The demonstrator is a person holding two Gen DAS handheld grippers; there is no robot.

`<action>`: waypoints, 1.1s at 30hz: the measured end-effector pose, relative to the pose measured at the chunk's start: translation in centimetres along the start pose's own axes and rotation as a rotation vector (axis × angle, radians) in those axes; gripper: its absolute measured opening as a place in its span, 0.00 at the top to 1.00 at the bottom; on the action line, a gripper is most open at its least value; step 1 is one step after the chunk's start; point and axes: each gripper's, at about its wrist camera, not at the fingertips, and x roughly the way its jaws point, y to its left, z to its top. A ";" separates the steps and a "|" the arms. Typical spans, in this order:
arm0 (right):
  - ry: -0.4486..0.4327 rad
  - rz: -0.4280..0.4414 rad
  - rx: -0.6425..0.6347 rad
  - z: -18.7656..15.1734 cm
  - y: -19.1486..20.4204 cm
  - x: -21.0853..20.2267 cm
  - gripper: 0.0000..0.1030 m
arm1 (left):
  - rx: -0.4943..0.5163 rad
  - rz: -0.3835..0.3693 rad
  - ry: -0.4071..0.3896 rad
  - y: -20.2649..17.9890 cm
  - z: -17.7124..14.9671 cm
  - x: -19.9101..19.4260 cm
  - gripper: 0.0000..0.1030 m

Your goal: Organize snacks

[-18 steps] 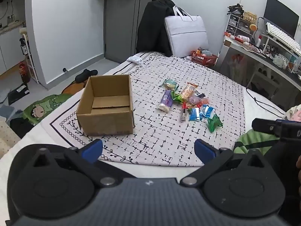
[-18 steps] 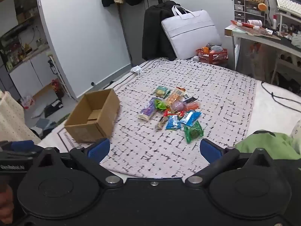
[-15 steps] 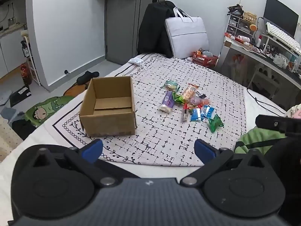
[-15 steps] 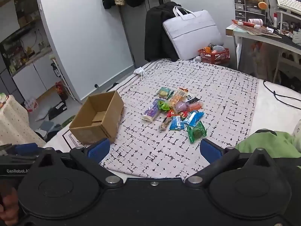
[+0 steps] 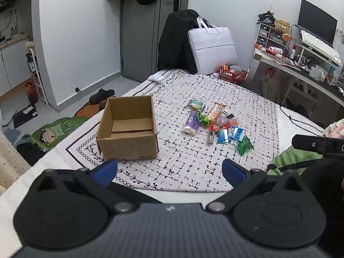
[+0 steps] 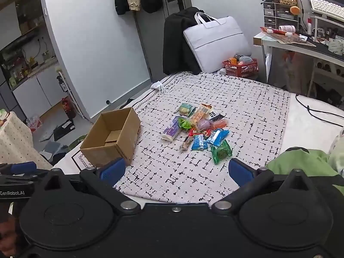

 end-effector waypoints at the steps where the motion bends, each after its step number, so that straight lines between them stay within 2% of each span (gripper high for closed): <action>1: 0.000 -0.001 0.000 -0.1 0.1 0.2 0.00 | -0.001 0.000 -0.001 0.0 0.0 -0.1 0.00; 33: 0.000 -0.005 -0.008 -0.4 0.5 -0.6 0.00 | 0.007 -0.024 -0.037 -0.5 0.0 -1.5 0.00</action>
